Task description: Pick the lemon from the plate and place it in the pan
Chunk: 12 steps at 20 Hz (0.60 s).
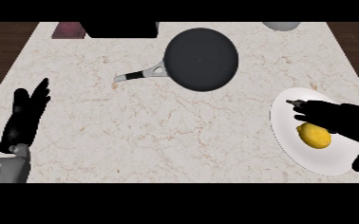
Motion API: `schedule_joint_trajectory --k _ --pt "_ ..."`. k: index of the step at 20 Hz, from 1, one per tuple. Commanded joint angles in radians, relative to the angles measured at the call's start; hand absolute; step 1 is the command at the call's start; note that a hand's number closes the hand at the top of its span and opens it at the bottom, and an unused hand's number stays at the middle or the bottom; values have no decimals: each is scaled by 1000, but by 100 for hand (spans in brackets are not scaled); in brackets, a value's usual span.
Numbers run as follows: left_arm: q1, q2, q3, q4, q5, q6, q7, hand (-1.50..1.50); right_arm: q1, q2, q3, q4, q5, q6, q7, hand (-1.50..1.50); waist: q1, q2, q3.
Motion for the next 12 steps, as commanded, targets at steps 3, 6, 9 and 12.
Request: schedule_joint_trajectory --k 3,6,9,12 --pt "8 -50 -2 -28 -33 10 3 0 26 77 -30 -22 55 18 4 -150 -3 -1 0" --pt "27 -34 26 38 -23 -28 -60 0 9 118 0 -26 99 43 33 -150 -1 -1 -1" --pt "24 -33 42 1 -28 -39 -24 0 -20 127 -33 51 143 22 -30 -150 0 -1 0" --pt "10 -18 66 -8 -20 -56 -18 0 -31 122 -53 89 176 18 -35 -150 1 -1 0"
